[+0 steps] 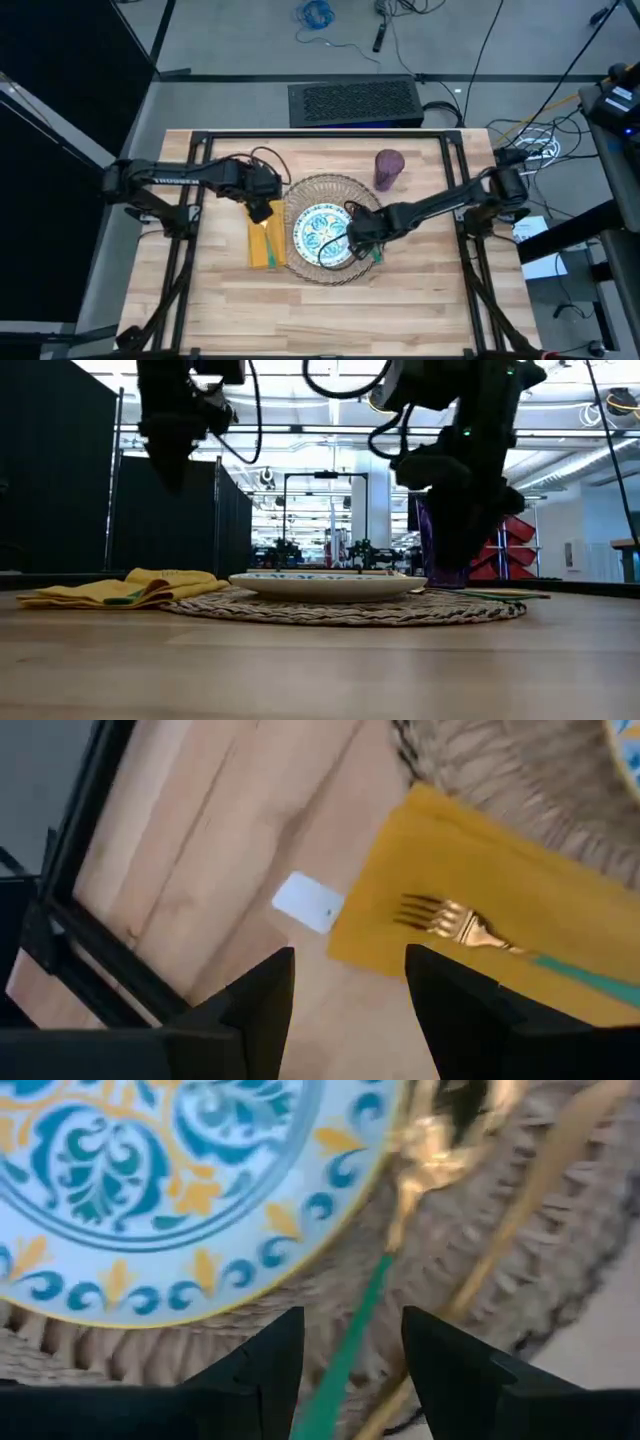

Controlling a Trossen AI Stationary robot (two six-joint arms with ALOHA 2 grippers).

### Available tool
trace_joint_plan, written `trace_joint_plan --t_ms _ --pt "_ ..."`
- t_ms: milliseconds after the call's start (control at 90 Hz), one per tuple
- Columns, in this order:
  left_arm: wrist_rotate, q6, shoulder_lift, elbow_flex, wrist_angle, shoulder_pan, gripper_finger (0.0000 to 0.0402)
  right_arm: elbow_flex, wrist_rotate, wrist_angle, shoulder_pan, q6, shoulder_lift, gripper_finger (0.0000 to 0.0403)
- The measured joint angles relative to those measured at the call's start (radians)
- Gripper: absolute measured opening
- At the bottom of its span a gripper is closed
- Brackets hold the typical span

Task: Set table place
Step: Adjust the green spoon and gold table knife

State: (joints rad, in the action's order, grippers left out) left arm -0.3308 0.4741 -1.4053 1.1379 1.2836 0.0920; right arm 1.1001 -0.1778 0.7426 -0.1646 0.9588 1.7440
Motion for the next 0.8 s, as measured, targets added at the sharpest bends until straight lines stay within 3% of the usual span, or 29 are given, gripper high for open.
trace_joint_plan --t_ms 311,567,800 --pt "0.006 0.009 0.001 -0.08 -0.042 0.0 0.0178 0.005 -0.009 0.051 0.008 0.007 0.031 0.0148" --pt "0.013 -0.062 0.001 -0.08 -0.171 0.0 0.0178 0.008 0.049 0.007 0.041 -0.026 0.089 0.0072" --pt "0.014 -0.097 0.001 -0.08 -0.176 0.0 0.0178 0.008 0.071 -0.008 0.057 0.001 0.093 0.0032"
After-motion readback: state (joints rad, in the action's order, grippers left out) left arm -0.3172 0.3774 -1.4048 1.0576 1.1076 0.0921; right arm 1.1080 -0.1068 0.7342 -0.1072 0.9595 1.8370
